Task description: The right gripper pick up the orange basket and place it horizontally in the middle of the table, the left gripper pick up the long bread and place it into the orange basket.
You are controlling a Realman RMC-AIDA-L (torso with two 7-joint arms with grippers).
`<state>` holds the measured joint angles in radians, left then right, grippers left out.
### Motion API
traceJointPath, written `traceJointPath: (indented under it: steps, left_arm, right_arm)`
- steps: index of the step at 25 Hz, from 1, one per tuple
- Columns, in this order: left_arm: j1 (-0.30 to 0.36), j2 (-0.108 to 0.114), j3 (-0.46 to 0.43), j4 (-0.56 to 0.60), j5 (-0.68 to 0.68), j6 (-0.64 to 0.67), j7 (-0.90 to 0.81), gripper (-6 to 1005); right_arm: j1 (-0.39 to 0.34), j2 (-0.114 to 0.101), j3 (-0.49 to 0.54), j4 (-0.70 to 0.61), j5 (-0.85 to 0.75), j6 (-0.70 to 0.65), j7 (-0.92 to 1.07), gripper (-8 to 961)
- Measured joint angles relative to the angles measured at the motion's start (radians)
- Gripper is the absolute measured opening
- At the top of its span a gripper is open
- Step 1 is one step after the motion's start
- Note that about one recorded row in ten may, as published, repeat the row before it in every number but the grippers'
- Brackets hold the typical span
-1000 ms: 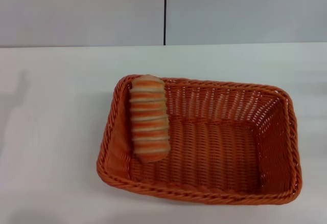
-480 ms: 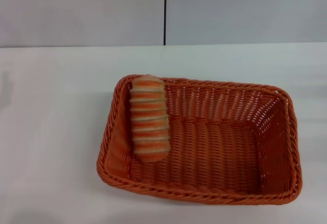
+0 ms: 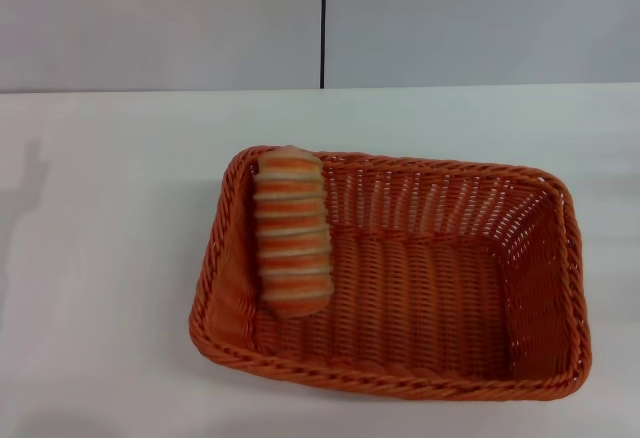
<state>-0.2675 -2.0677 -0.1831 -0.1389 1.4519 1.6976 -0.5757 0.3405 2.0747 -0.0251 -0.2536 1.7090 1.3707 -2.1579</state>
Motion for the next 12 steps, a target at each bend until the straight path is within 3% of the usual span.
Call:
traceJointPath:
  steps: [12]
  left_arm:
    - [0.006,0.001,0.004,0.001,0.000,-0.004,0.004,828]
  right_arm:
    - [-0.011,0.001,0.086,0.044,0.000,0.004,0.000,376]
